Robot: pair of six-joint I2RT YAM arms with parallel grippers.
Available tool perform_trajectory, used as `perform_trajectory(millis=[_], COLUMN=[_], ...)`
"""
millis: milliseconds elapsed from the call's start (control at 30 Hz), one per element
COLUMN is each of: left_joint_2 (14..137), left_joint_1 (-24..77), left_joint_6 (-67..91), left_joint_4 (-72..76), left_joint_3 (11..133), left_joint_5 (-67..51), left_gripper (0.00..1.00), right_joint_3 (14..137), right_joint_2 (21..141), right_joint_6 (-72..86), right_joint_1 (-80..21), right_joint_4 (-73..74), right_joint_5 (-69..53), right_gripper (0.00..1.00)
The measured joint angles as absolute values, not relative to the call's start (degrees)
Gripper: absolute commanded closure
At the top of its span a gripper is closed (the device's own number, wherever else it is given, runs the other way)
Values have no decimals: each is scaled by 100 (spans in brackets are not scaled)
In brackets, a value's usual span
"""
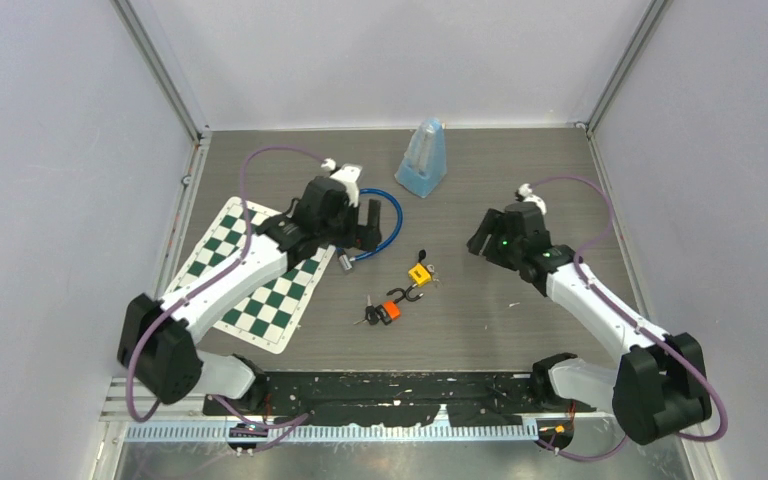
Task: Lock with the key
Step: Pick up the lock from the center of the board.
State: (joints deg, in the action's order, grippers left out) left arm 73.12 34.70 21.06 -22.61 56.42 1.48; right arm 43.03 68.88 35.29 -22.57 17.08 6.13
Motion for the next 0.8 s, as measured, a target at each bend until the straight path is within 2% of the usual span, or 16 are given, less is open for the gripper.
perform_trajectory(millis=[167,367,633,800], left_joint_2=[6123,5122,4904,4766], left_joint_1=[3262,3041,2958,2939], left_joint_6=[2117,2108,2064,2053], left_joint_4=[-2252,-2128,-2126,-2154], left_joint_3=[4812,4259,4066,3837], left_joint_5=[239,556,687,694], left_gripper=[4,3,3,3], right_joint_3=[4912,5424,6104,6519], right_joint_2=[7640,8475,9692,10051], right_joint_6=[3907,5457,6619,7070], right_joint_1=[-3247,-4066,-4429,-4517], right_joint_4=[2056,2829,3232,3575], right_joint_5=[1415,2071,1898,1920], right_gripper=[33,33,18,18])
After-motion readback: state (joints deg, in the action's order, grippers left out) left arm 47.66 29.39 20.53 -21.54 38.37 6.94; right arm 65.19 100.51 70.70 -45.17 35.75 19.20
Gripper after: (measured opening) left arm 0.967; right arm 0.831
